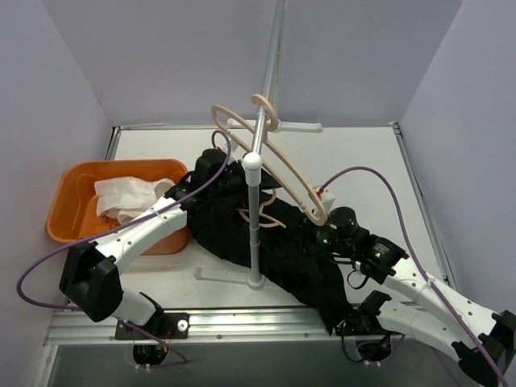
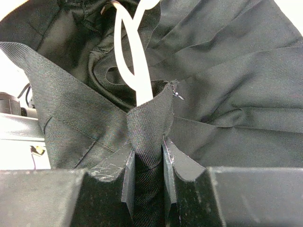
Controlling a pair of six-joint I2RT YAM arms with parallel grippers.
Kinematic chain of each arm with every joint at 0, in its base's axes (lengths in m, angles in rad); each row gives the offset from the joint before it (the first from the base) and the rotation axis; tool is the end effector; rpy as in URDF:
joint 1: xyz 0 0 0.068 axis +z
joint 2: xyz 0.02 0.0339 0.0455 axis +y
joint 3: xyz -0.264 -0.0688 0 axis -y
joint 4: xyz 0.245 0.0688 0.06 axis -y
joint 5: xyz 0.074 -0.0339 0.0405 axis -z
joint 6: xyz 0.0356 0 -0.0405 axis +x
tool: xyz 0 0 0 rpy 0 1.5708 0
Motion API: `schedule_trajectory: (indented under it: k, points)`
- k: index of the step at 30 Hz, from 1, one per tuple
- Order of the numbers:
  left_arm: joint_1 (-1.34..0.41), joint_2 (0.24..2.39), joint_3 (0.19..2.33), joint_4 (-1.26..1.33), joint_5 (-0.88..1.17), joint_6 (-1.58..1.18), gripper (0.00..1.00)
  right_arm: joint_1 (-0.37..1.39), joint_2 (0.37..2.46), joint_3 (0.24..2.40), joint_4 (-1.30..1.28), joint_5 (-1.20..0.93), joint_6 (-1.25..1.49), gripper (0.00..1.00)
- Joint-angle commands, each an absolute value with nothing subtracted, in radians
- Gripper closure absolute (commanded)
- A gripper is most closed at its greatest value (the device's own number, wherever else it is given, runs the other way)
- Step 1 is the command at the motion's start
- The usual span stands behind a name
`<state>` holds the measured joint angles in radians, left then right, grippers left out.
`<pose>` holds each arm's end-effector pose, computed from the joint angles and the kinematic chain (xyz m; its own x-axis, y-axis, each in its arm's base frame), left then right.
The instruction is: Remove the skirt from the hanger
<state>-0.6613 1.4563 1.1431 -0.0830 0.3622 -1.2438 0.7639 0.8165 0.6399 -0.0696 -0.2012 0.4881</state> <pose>0.2609 -0.2190 0.3160 -0.8860 -0.4326 -0.1668 -0.0211 0.3970 -0.9176 0.1370 0.1411 0.2954 -0.5389 0.1200 -0.8338 -0.6397 0.5856 0.4978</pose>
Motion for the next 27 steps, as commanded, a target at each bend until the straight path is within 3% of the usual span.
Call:
schedule_trajectory:
  k: [1, 22, 25, 27]
  points:
    - [-0.664, 1.448, 1.218, -0.123, 0.311, -1.183, 0.28, 0.791, 0.802, 0.676, 0.043, -0.21, 0.52, 1.0]
    - [-0.663, 1.52, 1.288, -0.229, 0.285, -1.137, 0.28, 0.864, 0.756, 0.672, 0.041, -0.212, 0.506, 1.0]
    - [-0.664, 1.537, 1.298, -0.218, 0.293, -1.146, 0.33, 0.871, 0.765, 0.67, 0.046, -0.23, 0.508, 1.0]
    - [-0.663, 1.543, 1.304, -0.199, 0.299, -1.154, 0.48, 0.876, 0.773, 0.675, 0.043, -0.238, 0.509, 1.0]
